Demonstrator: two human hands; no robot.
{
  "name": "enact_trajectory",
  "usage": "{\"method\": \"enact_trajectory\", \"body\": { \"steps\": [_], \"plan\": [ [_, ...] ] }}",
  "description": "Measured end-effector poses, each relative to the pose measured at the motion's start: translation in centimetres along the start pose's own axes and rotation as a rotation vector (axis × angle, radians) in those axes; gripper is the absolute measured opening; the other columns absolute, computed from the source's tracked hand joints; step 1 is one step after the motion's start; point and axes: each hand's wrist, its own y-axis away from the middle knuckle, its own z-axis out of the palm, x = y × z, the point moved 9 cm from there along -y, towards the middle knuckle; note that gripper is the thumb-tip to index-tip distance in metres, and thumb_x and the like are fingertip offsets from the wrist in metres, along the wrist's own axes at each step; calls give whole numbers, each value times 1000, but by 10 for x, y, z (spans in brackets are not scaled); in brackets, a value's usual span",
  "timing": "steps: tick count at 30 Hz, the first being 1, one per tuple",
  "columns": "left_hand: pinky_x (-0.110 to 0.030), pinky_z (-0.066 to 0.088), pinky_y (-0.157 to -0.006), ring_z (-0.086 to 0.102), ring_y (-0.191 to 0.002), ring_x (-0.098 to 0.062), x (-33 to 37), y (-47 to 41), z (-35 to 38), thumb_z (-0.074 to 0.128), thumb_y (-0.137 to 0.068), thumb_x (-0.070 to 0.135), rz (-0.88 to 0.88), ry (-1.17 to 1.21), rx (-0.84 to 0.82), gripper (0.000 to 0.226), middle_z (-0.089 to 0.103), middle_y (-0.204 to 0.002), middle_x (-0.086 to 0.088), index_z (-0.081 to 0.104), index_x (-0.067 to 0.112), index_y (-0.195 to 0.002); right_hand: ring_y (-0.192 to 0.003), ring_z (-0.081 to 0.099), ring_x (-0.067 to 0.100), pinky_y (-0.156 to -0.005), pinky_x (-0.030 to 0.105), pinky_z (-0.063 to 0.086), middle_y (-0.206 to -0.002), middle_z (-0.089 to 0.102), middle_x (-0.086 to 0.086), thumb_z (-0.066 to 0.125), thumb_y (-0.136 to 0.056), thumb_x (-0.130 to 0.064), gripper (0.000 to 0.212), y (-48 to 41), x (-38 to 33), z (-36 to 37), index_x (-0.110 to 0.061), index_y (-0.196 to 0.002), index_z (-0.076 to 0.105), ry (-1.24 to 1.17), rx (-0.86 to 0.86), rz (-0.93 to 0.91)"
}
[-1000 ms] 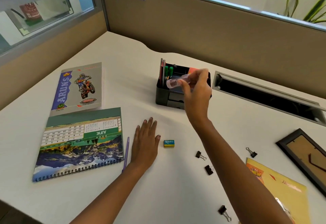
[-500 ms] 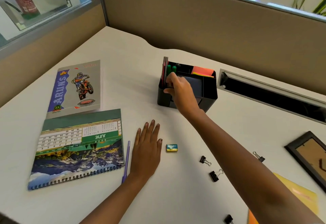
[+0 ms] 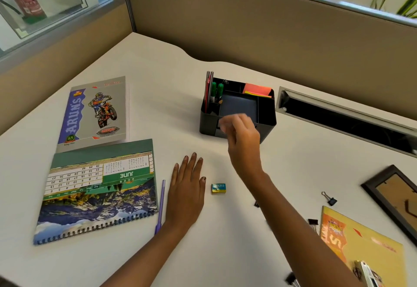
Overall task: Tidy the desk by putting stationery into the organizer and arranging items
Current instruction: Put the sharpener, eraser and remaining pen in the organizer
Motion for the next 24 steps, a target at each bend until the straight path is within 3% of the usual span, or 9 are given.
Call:
{"method": "enact_trajectory", "body": {
  "steps": [7, 12, 16, 21, 24],
  "plan": [
    [-38, 12, -116, 14, -145, -18, -1, 1, -1, 16, -99, 37, 7, 6, 6, 53, 21, -156, -1, 24, 18, -148, -102, 57, 20, -86, 20, 45, -110, 64, 4, 70, -83, -22, 28, 107, 11, 24, -12, -109, 67, 35, -422, 33],
    [-39, 15, -117, 16, -144, -18, 0, 0, -2, 14, -99, 38, 2, -1, 10, 53, 22, -156, -1, 26, 18, -147, -98, 59, 18, -81, 25, 53, -109, 63, 2, 73, -80, -14, 34, 138, 21, 30, -16, -113, 65, 73, -504, 61],
    [-39, 14, -117, 14, -145, -18, 0, 2, -1, 16, -99, 36, 9, 6, 12, 52, 21, -156, -1, 24, 18, -148, -90, 61, 18, -78, 21, 54, -103, 64, 4, 71, -81, -15, 27, 125, 20, 26, -11, -107, 66, 71, -430, 62],
    [-39, 15, -118, 19, -144, -19, 0, 0, -2, 20, -99, 35, 3, 5, 28, 52, 24, -155, -2, 27, 17, -147, -95, 58, 12, -85, 4, 43, -106, 62, 11, 72, -80, -7, 24, 51, 12, -3, -3, -103, 66, 19, -115, 82],
    [-39, 19, -117, 22, -143, -20, 1, 1, -3, 24, -98, 33, 3, -2, 35, 51, 26, -154, -3, 30, 16, -146, -97, 57, 12, -77, 1, 44, -109, 59, 10, 71, -83, -11, 26, 0, 10, -4, -5, -107, 63, -55, -41, 168]
  ]
}}
